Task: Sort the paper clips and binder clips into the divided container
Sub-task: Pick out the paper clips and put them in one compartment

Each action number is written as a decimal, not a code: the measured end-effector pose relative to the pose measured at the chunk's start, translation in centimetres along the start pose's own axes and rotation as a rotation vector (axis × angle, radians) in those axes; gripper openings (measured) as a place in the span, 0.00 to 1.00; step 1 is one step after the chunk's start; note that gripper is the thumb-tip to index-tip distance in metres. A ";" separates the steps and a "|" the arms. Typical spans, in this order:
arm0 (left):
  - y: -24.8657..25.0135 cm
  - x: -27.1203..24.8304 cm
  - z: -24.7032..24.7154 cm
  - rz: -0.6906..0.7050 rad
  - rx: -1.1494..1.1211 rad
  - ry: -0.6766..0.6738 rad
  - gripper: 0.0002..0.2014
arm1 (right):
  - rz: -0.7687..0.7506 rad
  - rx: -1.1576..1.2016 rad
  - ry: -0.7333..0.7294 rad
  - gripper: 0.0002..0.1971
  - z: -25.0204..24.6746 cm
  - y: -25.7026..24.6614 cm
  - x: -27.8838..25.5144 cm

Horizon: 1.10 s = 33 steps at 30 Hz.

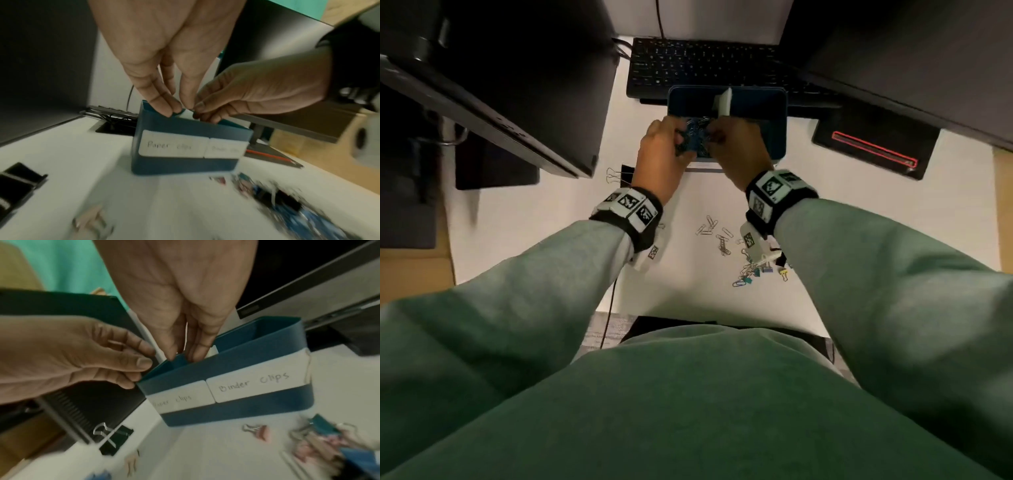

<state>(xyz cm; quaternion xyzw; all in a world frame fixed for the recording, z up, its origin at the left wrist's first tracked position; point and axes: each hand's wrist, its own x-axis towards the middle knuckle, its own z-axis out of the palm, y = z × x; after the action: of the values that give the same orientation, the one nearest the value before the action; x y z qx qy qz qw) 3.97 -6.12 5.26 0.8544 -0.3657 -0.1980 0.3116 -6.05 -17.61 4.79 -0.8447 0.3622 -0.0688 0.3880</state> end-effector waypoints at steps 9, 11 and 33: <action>-5.3 -8.5 6.7 0.121 0.248 -0.483 0.29 | -0.002 -0.381 -0.275 0.25 3.4 6.5 -11.8; -5.1 -8.2 7.5 0.172 0.246 -0.476 0.24 | 0.018 -0.387 -0.334 0.30 4.9 6.8 -12.5; -2.4 -5.4 2.8 -0.049 -0.117 -0.334 0.03 | 0.117 0.179 -0.208 0.04 0.3 4.9 -7.5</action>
<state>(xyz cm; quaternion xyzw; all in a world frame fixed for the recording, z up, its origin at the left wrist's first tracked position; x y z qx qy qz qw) 0.08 -1.88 2.15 0.7987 -0.3792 -0.3656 0.2909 -14.13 -14.62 2.39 -0.7867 0.3610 0.0096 0.5006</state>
